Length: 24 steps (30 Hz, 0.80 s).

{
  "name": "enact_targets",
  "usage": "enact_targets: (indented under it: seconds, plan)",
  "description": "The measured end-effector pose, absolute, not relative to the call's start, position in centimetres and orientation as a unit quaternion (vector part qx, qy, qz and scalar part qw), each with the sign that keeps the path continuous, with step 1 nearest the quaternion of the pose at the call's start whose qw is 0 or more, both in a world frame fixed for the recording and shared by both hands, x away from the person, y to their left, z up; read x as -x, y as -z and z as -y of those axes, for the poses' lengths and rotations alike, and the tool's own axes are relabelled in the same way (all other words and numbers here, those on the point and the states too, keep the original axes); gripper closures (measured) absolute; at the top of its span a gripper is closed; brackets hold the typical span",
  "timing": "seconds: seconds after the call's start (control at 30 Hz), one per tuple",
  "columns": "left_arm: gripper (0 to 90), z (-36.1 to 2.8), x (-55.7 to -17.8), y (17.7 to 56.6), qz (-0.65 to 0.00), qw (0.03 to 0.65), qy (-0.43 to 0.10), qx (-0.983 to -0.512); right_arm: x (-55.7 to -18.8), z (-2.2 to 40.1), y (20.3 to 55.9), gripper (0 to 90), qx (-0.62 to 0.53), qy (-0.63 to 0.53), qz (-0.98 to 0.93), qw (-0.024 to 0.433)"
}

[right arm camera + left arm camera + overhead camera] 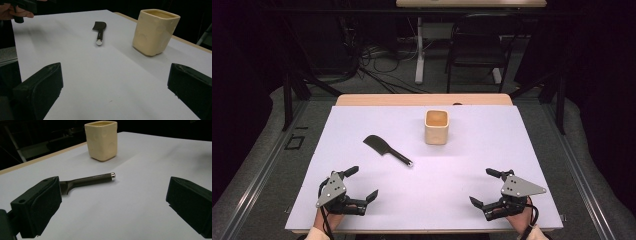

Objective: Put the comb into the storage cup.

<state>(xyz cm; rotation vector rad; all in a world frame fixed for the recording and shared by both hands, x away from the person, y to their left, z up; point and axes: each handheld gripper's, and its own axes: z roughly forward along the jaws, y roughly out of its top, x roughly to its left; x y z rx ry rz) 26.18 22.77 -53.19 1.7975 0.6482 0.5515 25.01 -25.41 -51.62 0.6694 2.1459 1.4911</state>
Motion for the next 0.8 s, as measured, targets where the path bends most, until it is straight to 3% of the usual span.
enact_targets:
  seconds: [0.8]
  plan:
    - [0.1, -20.0, -29.9, 52.7, -0.295, 0.508, -0.203, -0.784, -25.2, 25.4, 51.7, 0.0, -0.243, -0.536, -0.779, 0.218]
